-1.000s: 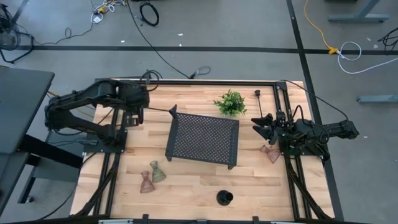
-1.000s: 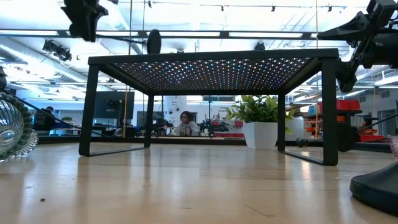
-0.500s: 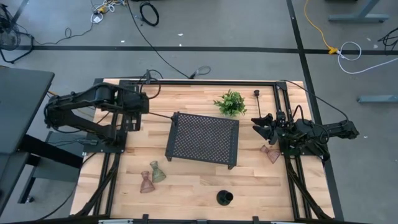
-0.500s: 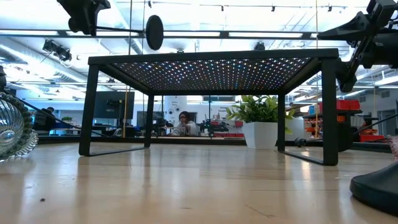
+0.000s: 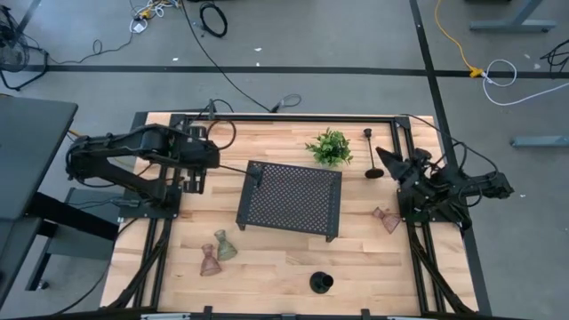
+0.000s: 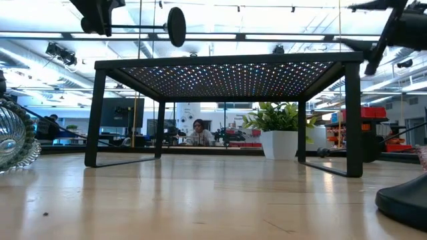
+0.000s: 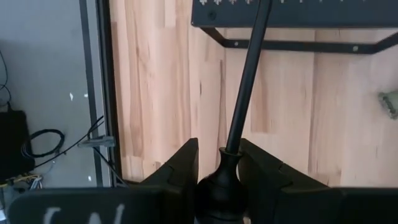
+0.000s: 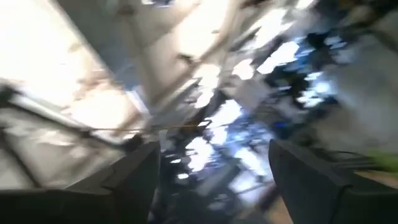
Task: Pick & Place candle stick holders
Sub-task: Put the left black metal candle holder on the shelf
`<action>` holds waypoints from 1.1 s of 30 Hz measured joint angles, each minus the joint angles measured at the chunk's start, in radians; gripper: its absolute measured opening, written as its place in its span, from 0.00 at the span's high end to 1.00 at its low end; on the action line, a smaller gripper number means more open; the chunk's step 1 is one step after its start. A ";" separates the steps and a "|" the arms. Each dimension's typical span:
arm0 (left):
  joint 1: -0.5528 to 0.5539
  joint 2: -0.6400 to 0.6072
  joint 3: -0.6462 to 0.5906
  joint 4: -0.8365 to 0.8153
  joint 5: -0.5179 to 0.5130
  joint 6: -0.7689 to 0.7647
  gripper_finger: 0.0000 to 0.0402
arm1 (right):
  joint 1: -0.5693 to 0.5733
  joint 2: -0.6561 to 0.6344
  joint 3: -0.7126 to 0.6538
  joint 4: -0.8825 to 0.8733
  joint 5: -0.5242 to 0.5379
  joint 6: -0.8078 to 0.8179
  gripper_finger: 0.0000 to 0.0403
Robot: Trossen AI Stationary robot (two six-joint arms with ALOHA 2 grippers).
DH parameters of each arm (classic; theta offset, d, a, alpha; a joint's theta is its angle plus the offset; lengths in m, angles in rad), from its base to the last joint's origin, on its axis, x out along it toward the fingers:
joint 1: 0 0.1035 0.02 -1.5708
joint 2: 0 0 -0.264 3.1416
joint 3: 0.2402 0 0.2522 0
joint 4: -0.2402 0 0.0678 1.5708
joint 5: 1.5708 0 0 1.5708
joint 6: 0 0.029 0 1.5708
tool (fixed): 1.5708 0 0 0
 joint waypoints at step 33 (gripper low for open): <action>-0.007 0.219 0.240 -0.005 -0.214 0.218 0.76 | 0.009 1.073 0.735 -0.084 -0.003 -0.394 0.26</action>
